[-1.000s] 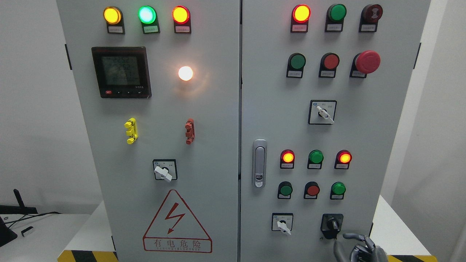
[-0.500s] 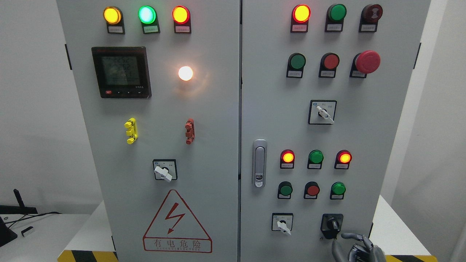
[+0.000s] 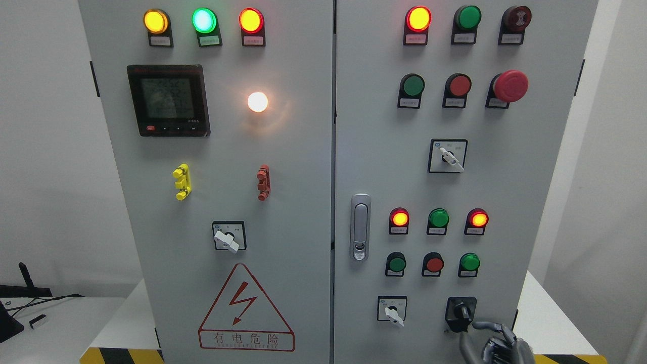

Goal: Trip black knob to open circuit
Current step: 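Close the right hand's fingers around the black rotary knob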

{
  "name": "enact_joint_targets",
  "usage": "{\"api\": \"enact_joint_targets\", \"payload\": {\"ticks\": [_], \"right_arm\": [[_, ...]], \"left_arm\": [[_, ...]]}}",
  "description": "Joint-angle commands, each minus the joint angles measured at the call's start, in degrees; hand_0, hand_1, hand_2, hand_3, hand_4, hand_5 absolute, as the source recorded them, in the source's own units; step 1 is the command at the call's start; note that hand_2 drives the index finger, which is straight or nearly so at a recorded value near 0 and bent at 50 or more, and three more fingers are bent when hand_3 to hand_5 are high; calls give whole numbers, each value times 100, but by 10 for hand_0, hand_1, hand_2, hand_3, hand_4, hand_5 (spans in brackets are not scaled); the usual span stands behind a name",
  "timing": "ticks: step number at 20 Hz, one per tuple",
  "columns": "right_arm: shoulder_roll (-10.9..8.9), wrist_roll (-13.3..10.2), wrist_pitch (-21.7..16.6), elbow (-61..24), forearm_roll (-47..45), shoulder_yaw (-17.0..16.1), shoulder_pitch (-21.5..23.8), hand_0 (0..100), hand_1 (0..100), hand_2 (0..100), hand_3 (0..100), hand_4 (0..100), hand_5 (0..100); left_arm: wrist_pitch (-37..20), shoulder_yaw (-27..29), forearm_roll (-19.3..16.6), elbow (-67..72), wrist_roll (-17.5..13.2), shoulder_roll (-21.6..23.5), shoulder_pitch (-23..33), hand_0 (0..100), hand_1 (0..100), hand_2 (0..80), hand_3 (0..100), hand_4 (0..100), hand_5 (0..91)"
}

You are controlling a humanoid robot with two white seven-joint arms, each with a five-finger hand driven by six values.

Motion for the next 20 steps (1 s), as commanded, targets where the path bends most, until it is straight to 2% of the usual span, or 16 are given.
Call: {"api": "enact_joint_targets", "payload": {"ticks": [1,20], "right_arm": [[2,-20,19,49,5,35,-20,362,722,435,955,1000,1000],[10,-91,63,41,23,61,-99,352,731,460,963,1000,1000]], "left_arm": [[-4,0,26,0,4,-4,0,120,389,0,0,0,0],[-4,0,26,0,4,-4,0,120,389,0,0,0,0]]}}
